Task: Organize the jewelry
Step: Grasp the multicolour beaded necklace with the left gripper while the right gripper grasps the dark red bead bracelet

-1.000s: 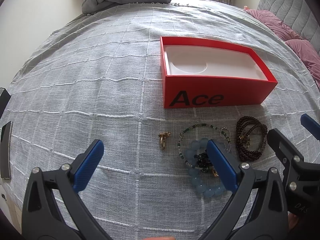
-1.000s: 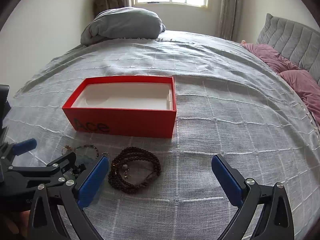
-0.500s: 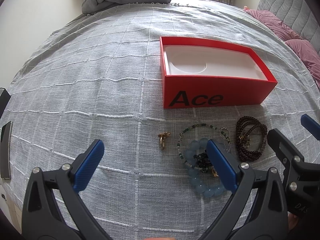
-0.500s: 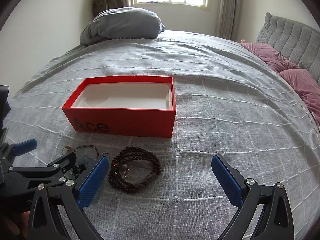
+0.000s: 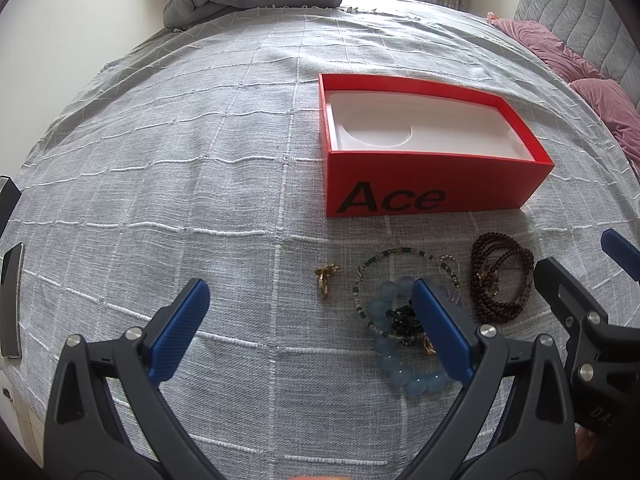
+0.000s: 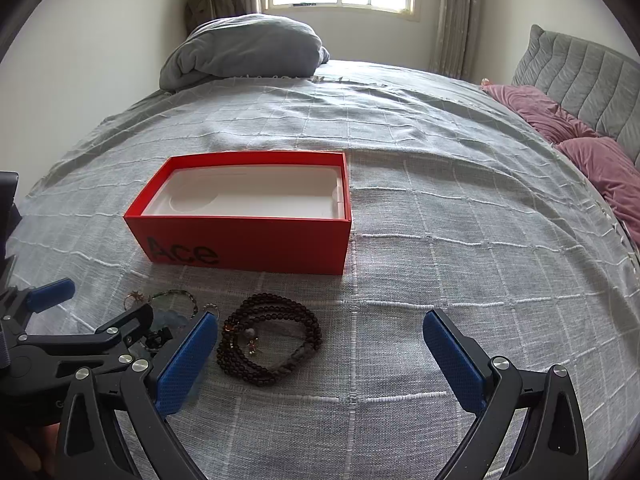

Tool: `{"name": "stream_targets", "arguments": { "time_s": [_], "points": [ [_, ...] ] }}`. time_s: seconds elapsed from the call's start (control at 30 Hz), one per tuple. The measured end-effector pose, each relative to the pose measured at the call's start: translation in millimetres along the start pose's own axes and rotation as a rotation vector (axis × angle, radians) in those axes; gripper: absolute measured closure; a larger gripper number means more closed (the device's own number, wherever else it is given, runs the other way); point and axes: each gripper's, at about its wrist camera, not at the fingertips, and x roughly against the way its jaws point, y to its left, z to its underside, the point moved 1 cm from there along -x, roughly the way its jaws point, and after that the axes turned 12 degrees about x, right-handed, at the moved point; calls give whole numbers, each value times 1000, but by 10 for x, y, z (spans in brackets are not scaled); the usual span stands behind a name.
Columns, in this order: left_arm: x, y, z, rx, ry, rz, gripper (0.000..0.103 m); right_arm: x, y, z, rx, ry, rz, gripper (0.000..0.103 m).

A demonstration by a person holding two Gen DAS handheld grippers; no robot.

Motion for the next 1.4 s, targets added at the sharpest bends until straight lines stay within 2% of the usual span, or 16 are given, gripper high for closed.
{"name": "stream_targets", "arguments": {
  "time_s": [0.23, 0.37, 0.43, 0.6, 0.7, 0.73, 0.8, 0.87, 0.93, 0.97, 1.0, 1.1, 1.2, 1.3, 1.4],
  "points": [
    [3, -8, 3, 0, 2, 0, 3, 3, 0, 1, 1, 0, -2, 0],
    [20, 2, -31, -4, 9, 30, 3, 11, -6, -21, 15, -7, -25, 0],
    [50, 50, -74, 10, 3, 46, 3, 3, -54, -50, 4, -5, -80, 0],
    [78, 286, -219, 97, 9, 87, 4, -83, -389, -64, -152, 13, -213, 0],
    [62, 407, -279, 145, 24, 113, 11, -120, -514, -74, -199, 24, -253, 0],
    [53, 443, -292, 158, 32, 125, 12, -136, -540, -84, -202, 29, -263, 2],
    [35, 509, -310, 187, 50, 150, 22, -139, -548, -102, -191, 31, -279, 11],
    [19, 544, -319, 206, 61, 164, 26, -148, -539, -114, -176, 32, -297, 28],
    [-5, 548, -309, 214, 83, 193, 30, -188, -518, -107, -174, 52, -333, 39],
    [-23, 539, -301, 216, 98, 207, 36, -213, -518, -102, -177, 63, -350, 45],
    [-40, 517, -287, 212, 112, 216, 40, -235, -516, -91, -180, 74, -362, 47],
    [-55, 398, -236, 170, 132, 234, 45, -302, -519, -60, -185, 108, -372, 55],
    [-16, 190, -179, 80, 144, 273, 45, -364, -536, -32, -189, 140, -368, 61],
    [0, 56, -119, 9, 139, 261, 45, -432, -544, 2, -202, 176, -399, 69],
    [-81, 48, -90, 19, 188, 258, 45, -465, -539, 26, -206, 194, -411, 71]
  ]
}}
